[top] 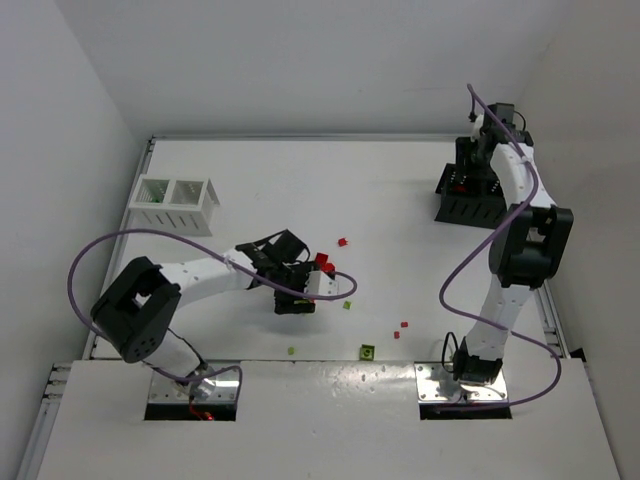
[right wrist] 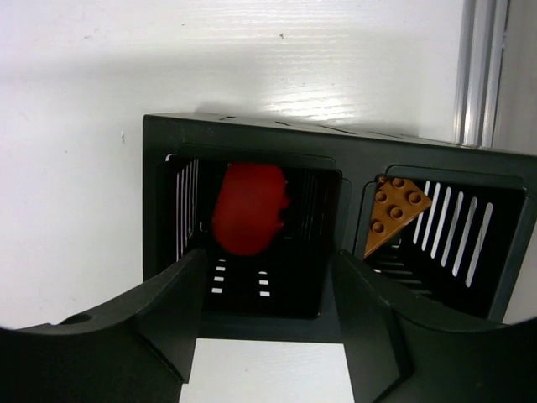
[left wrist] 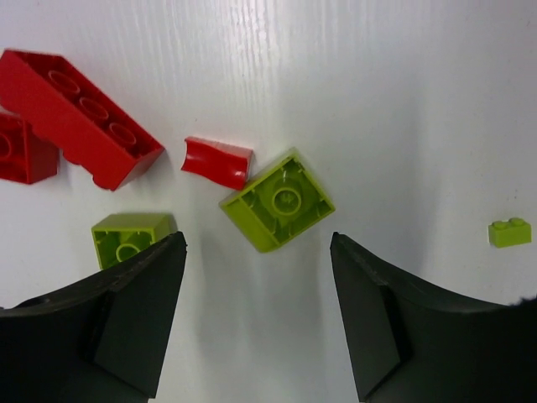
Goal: Sort the legos into containers by color
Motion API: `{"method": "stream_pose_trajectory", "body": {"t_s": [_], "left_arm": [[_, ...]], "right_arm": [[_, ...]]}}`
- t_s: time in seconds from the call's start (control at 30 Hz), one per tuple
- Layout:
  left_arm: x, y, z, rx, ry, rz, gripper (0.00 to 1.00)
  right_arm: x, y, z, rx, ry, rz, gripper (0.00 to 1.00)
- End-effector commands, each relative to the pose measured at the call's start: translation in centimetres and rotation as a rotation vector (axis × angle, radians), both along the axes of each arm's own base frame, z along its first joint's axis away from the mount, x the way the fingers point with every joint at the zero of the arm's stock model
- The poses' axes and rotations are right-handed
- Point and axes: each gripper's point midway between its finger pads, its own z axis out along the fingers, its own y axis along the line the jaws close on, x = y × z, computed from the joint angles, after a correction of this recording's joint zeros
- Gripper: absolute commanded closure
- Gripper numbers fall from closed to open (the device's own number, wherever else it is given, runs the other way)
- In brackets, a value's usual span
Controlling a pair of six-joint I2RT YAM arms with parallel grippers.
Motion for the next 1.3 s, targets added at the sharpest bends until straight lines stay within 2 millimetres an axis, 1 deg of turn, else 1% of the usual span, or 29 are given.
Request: {"method": "stream_pose_trajectory", "body": {"t_s": [0.0, 0.03, 0.07, 0.1, 0.2, 0.23, 0.27, 0.33, 0.37, 0.4, 0.47, 0.53, 0.57, 0.6, 0.67, 0.7, 0.73, 0.77, 0.8, 0.9, 0.97, 1.03, 1.07, 1.1, 1.13, 1.17, 1.2, 1.23, 1.27], "left_arm": [[-0.6, -2.0, 0.5, -0.035, 0.007, -0.102, 0.24], [-0.5, -2.3, 0.6, -0.043, 0.01, -0.106, 0.24], [-0.7, -2.0, -0.2, -0.021, 0.022, -0.126, 0.24], [-0.8, -2.1, -0.2, -0.017, 0.035, -0.137, 0.24], [-0.8, -2.3, -0.6, -0.016, 0.038, -0.16, 0.24], [-1.2, -2.5, -0.8, -0.017, 0.053, -0.174, 0.24], [-1.2, -2.5, -0.8, -0.017, 0.053, -0.174, 0.24], [-1.1, -2.7, -1.2, -0.009, 0.062, -0.173, 0.24], [-1.4, -2.9, -1.4, 0.0, 0.073, -0.184, 0.26], [-1.3, -2.9, -1.4, 0.0, 0.066, -0.194, 0.27], [-1.3, -2.9, -1.4, 0.0, 0.061, -0.203, 0.28], [-1.5, -3.1, -1.4, 0.0, 0.061, -0.212, 0.28], [-2.0, -3.0, -1.7, 0.006, 0.068, -0.221, 0.28], [-2.2, -3.2, -1.7, 0.006, 0.068, -0.23, 0.3], [-2.2, -3.2, -1.7, 0.006, 0.068, -0.231, 0.34], [-2.7, -3.1, -1.9, 0.012, 0.075, -0.239, 0.36], [-2.7, -3.1, -1.9, 0.013, 0.075, -0.24, 0.44], [-2.8, -2.8, -2.2, 0.025, 0.076, -0.236, 0.49], [-2.8, -2.8, -2.2, 0.025, 0.076, -0.236, 0.59], [-2.6, -2.7, -1.4, 0.021, 0.058, -0.224, 0.68], [-2.7, -3.0, 0.3, -0.017, 0.044, -0.201, 0.72], [-2.3, -3.1, 2.1, -0.053, 0.028, -0.155, 0.73], [-1.8, -3.3, 4.7, -0.113, 0.007, -0.134, 0.73], [-1.2, -3.3, 6.2, -0.146, -0.007, -0.109, 0.74], [-0.4, -3.3, 7.7, -0.177, -0.03, -0.074, 0.74], [0.8, -2.4, 9.1, -0.203, -0.024, 0.005, 0.76], [2.1, -2.5, 12.3, -0.263, -0.076, 0.036, 0.77], [3.3, -1.9, 13.8, -0.29, -0.102, 0.079, 0.77], [5.8, -0.4, 16.1, -0.323, -0.142, 0.182, 0.78]], "right_arm": [[1.2, 0.4, 1.8, 0.025, -0.059, 0.016, 0.38], [1.0, 0.5, 1.7, 0.026, -0.05, 0.016, 0.35], [0.8, 0.7, 1.6, 0.038, -0.042, 0.023, 0.35], [1.0, 1.0, 1.9, 0.05, -0.053, 0.033, 0.34], [0.7, 1.7, 3.7, 0.073, -0.086, 0.055, 0.32], [0.3, 2.2, 3.8, 0.095, -0.079, 0.068, 0.31], [-0.1, 2.4, 4.6, 0.1, -0.089, 0.074, 0.31], [-0.6, 2.9, 4.9, 0.12, -0.092, 0.089, 0.31], [-1.0, 3.0, 5.8, 0.117, -0.105, 0.09, 0.31], [-1.5, 3.3, 5.4, 0.13, -0.094, 0.096, 0.31], [-1.8, 3.5, 5.9, 0.136, -0.105, 0.103, 0.31], [-2.5, 3.8, 5.4, 0.144, -0.082, 0.115, 0.31], [-2.6, 3.8, 5.8, 0.142, -0.091, 0.116, 0.31], [-2.9, 3.8, 5.3, 0.145, -0.078, 0.115, 0.31], [-3.3, 4.0, 5.6, 0.152, -0.083, 0.121, 0.31], [-3.5, 4.1, 5.1, 0.154, -0.072, 0.12, 0.31], [-3.7, 4.1, 4.8, 0.151, -0.062, 0.126, 0.31], [-3.7, 4.1, 5.2, 0.149, -0.073, 0.127, 0.31], [-3.7, 4.1, 5.2, 0.149, -0.073, 0.127, 0.31], [-4.3, 4.8, 5.4, 0.15, -0.073, 0.152, 0.31], [-5.6, 6.0, 4.4, 0.201, -0.04, 0.2, 0.31], [-6.9, 7.4, 4.5, 0.235, -0.049, 0.246, 0.31], [-8.4, 8.1, 2.8, 0.27, -0.011, 0.256, 0.31], [-9.1, 8.4, 2.4, 0.276, -0.008, 0.274, 0.31], [-9.7, 9.0, 2.7, 0.272, -0.025, 0.311, 0.31], [-11.1, 9.6, 1.3, 0.301, 0.011, 0.332, 0.31], [-11.7, 10.5, 1.0, 0.306, 0.021, 0.371, 0.31], [-13.2, 11.4, -0.3, 0.328, 0.071, 0.421, 0.31], [-14.0, 12.3, -0.5, 0.337, 0.085, 0.458, 0.31]]}}
